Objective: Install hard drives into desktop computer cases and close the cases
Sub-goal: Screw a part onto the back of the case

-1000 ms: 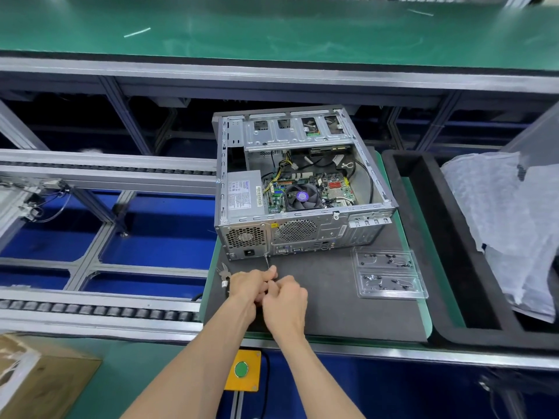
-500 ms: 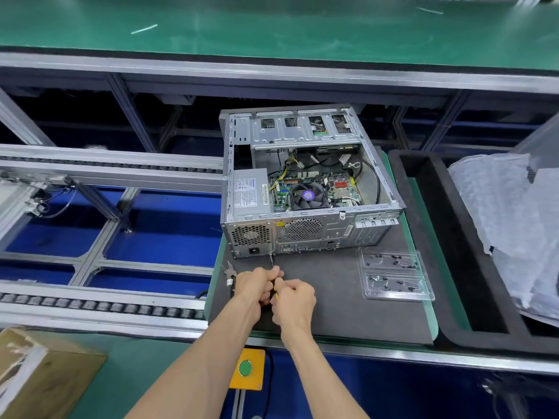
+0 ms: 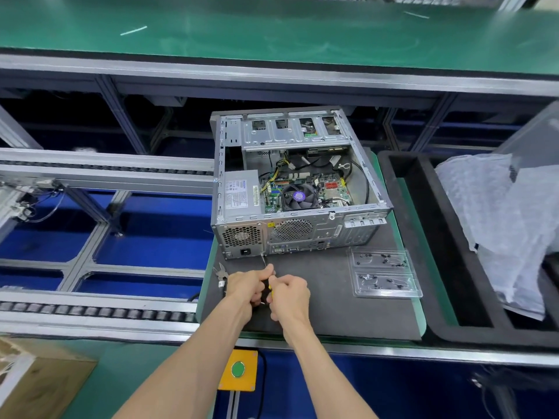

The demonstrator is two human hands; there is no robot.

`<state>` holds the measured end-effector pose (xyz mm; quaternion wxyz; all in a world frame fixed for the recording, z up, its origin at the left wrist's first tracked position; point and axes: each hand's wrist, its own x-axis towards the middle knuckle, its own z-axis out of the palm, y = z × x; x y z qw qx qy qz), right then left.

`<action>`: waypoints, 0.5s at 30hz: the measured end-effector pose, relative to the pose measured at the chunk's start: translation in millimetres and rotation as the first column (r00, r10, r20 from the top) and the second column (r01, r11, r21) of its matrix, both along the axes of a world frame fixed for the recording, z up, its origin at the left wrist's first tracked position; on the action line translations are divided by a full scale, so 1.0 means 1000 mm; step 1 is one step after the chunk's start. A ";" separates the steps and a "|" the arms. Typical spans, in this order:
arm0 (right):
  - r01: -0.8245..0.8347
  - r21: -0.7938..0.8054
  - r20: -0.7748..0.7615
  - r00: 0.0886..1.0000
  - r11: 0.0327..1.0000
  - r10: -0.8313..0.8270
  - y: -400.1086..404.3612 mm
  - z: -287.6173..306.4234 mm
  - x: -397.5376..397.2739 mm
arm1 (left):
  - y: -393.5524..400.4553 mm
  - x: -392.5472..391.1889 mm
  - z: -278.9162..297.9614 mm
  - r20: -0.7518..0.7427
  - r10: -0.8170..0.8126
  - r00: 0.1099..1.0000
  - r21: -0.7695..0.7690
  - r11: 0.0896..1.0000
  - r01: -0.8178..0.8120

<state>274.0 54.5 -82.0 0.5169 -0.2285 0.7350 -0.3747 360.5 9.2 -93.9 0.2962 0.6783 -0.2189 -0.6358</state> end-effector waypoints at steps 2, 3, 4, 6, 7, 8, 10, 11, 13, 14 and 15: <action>-0.074 -0.025 -0.053 0.996 0.997 0.072 0.000 0.001 -0.008 | 0.001 -0.002 0.001 0.053 -0.002 0.999 -0.022 1.000 0.003; -0.120 -0.040 -0.088 0.989 0.992 0.116 0.001 0.003 -0.014 | 0.002 -0.005 0.002 0.088 0.002 0.996 -0.042 0.999 0.002; -0.162 -0.056 -0.115 0.981 0.985 0.155 0.003 0.004 -0.021 | 0.003 -0.009 0.002 0.115 0.000 0.993 -0.072 0.997 0.008; -0.191 -0.081 -0.118 0.976 0.978 0.181 0.006 0.002 -0.035 | 0.005 -0.021 0.006 0.164 -0.038 0.986 -0.145 0.988 0.062; -0.190 -0.091 -0.114 0.977 0.978 0.179 0.009 0.002 -0.043 | 0.005 -0.028 0.008 0.194 -0.070 0.979 -0.181 0.978 0.106; -0.187 -0.104 -0.120 0.977 0.977 0.174 0.010 0.002 -0.051 | 0.005 -0.035 0.010 0.215 -0.107 0.971 -0.217 0.964 0.154; -0.178 -0.129 -0.139 0.977 0.975 0.160 0.014 0.002 -0.068 | 0.003 -0.052 0.013 0.237 -0.203 0.950 -0.278 0.923 0.267; -0.173 -0.138 -0.152 0.977 0.975 0.152 0.016 0.002 -0.077 | 0.002 -0.062 0.015 0.252 -0.256 0.933 -0.301 0.896 0.327; -0.145 -0.157 -0.164 0.979 0.977 0.119 0.021 0.003 -0.096 | 0.002 -0.082 0.017 0.257 -0.346 0.902 -0.337 0.843 0.419; -0.122 -0.165 -0.163 0.982 0.979 0.095 0.024 0.002 -0.106 | 0.002 -0.093 0.018 0.250 -0.391 0.886 -0.349 0.817 0.459; -0.099 -0.168 -0.165 0.984 0.981 0.071 0.027 0.002 -0.117 | 0.002 -0.104 0.018 0.254 -0.435 0.864 -0.359 0.787 0.502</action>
